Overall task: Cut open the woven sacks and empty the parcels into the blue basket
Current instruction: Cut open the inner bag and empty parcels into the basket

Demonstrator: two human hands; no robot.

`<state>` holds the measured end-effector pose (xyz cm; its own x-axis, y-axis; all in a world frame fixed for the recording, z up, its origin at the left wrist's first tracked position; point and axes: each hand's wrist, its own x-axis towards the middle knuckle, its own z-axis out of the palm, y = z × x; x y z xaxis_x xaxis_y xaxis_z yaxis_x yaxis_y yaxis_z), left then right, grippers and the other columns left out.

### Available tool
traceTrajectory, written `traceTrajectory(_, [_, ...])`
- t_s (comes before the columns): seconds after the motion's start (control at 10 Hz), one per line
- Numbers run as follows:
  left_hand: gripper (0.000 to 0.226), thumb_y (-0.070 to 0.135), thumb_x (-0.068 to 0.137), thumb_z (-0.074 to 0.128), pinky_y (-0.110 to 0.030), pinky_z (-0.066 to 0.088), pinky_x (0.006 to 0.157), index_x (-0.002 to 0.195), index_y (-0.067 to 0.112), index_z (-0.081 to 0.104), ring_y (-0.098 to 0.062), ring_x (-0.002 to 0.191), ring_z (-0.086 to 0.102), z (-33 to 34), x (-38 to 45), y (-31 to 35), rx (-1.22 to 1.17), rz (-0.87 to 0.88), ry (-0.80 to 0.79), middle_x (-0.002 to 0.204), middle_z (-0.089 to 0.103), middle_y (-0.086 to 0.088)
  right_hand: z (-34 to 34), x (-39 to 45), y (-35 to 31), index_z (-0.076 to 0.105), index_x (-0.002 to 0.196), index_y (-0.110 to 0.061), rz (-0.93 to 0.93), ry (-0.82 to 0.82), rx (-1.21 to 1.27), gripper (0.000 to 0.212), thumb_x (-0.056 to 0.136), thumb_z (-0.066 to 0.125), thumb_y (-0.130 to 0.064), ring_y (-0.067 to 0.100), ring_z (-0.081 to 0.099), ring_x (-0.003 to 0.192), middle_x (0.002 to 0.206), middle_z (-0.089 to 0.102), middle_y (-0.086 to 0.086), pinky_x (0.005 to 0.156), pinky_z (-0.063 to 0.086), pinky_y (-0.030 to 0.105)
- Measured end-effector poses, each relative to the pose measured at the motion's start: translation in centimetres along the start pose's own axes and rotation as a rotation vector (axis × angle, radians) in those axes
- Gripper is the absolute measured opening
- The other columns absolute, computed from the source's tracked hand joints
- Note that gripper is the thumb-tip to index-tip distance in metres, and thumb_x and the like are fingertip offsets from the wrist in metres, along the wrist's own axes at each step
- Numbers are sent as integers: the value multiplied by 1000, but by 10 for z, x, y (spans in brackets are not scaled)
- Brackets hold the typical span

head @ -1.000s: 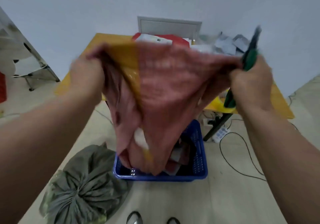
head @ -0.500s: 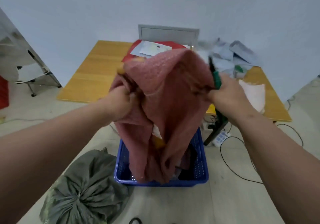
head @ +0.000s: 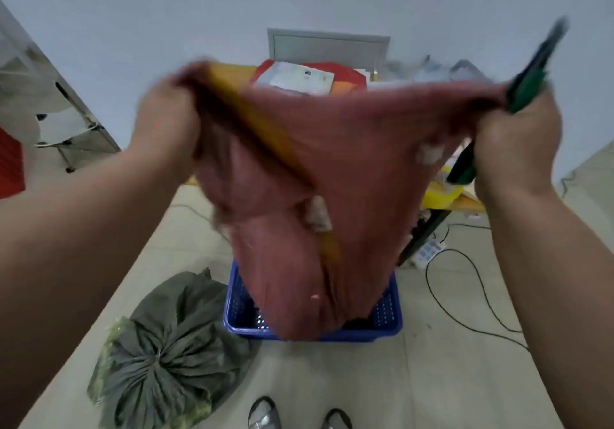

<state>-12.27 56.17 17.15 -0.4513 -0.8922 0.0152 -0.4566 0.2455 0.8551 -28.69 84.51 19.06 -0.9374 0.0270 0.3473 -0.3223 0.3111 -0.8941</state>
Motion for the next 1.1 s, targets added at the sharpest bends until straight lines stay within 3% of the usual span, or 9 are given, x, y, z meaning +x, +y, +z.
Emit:
traceTrajectory(0.1, [39,31,102,39,-21,39,75,138,17,47,-20,107,56,-1,-19,3,234,216,-8,110,61,1,6,-16,1,58,90,-27,-104,-348,-76,23,76,61,-8,10,57,78,84,62,-8,69,48,19])
traceTrajectory(0.2, [37,13,103,38,-14,33,88,138,13,50,-22,120,51,10,-54,4,364,474,-261,128,57,-6,15,-22,10,62,89,-28,10,-537,-160,18,76,66,-16,23,65,85,87,67,-3,80,56,43])
traceTrajectory(0.3, [38,17,104,31,-26,40,93,136,4,49,-25,124,51,-3,-3,33,83,18,81,136,53,-15,4,3,-11,53,84,-31,-85,-23,119,17,78,56,-15,14,59,78,79,59,-13,77,55,42])
traceTrajectory(0.5, [38,38,97,48,-6,36,92,134,29,53,-4,119,46,6,-29,8,238,400,-313,128,51,14,14,-13,17,64,97,-17,38,-464,-173,20,78,66,-16,26,66,90,91,70,0,82,54,43])
traceTrajectory(0.6, [29,22,93,42,-10,48,82,101,39,65,0,95,60,-1,1,23,-56,251,12,98,64,20,4,3,-1,55,96,-25,-11,-23,16,22,80,54,-9,12,59,82,82,60,-14,74,51,24])
traceTrajectory(0.8, [34,46,93,53,-29,51,82,106,16,63,-23,93,60,7,-30,-4,279,-5,-442,102,64,-6,13,-9,10,63,92,-18,67,-636,-217,18,75,66,-15,30,65,86,87,67,5,78,55,40])
traceTrajectory(0.9, [24,34,96,42,-11,36,35,98,26,64,-14,66,57,-7,1,7,105,-49,-73,84,65,-5,7,2,-7,57,103,-19,-45,-129,-118,22,84,53,-9,17,54,84,94,60,0,64,39,19])
traceTrajectory(1.0, [32,48,92,45,-10,35,32,107,28,65,-10,64,58,-15,10,7,150,-33,18,83,66,-1,6,6,-13,57,102,-17,-144,-98,4,23,81,56,-6,8,50,73,91,61,-2,61,37,9])
traceTrajectory(1.1, [20,35,98,46,-27,56,70,104,34,64,-17,85,63,-7,-35,23,-31,-55,-231,99,67,0,17,-9,-7,61,92,-19,2,-562,-167,14,82,68,-14,13,59,68,80,64,-1,61,47,11])
